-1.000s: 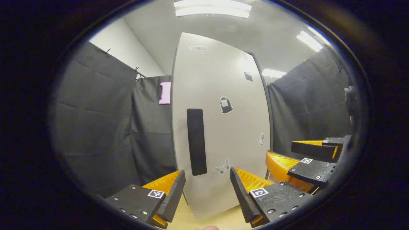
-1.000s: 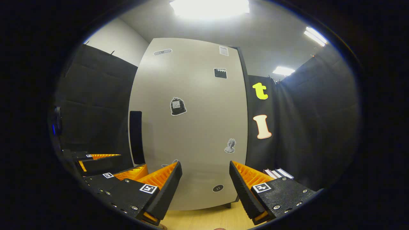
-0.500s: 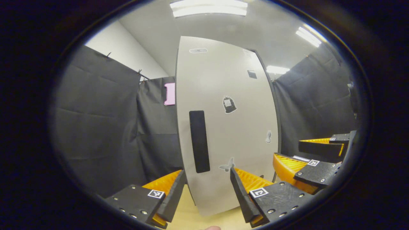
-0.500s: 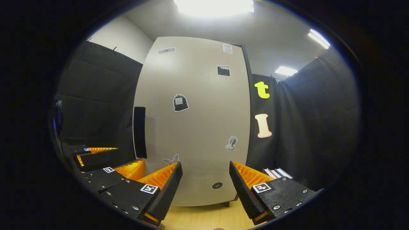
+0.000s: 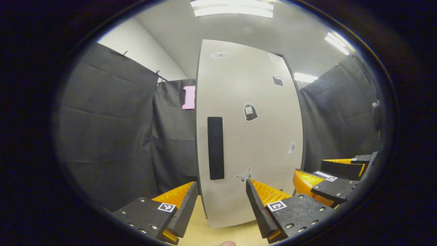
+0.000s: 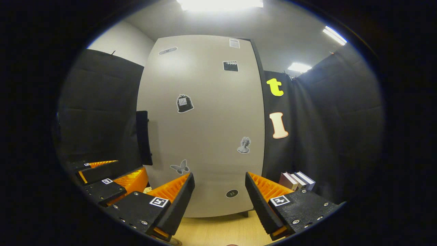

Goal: Open the cabinet door with the right hand, grasp the bottle in the cabinet with the left hand and place it on the coaster, then close the cabinet door with the right hand.

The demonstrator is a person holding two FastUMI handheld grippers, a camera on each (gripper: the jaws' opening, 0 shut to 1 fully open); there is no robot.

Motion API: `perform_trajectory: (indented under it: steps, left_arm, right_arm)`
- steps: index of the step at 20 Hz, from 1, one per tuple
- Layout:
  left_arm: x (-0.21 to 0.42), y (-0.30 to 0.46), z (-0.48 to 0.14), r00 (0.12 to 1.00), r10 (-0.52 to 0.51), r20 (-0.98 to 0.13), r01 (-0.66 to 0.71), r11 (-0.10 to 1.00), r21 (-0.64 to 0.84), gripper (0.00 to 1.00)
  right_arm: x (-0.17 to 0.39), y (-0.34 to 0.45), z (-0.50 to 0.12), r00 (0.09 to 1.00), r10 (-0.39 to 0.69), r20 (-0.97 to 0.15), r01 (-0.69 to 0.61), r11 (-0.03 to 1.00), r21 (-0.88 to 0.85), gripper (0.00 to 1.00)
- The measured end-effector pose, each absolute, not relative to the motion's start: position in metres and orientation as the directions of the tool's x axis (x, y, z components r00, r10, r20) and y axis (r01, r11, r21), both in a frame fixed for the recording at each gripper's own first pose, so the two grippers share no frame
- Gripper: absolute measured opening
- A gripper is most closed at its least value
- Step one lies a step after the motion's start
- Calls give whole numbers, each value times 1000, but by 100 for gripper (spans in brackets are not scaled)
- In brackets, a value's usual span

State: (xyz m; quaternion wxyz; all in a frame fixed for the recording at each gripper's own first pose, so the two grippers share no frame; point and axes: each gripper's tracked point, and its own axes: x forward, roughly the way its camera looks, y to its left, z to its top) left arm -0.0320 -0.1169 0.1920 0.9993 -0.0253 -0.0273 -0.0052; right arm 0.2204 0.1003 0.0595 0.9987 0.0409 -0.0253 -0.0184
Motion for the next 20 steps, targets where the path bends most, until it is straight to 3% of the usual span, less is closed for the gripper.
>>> perform_trajectory:
  steps: [6,20]
  left_arm:
    - [-36,-112,189,998,11,61,-5,995,-97,81]
    - [-24,-120,190,999,-47,22,49,995,-85,84]
  right_arm:
    - [220,101,64,997,-60,56,56,997,59,92]
    - [215,97,58,996,-76,40,73,995,68,92]
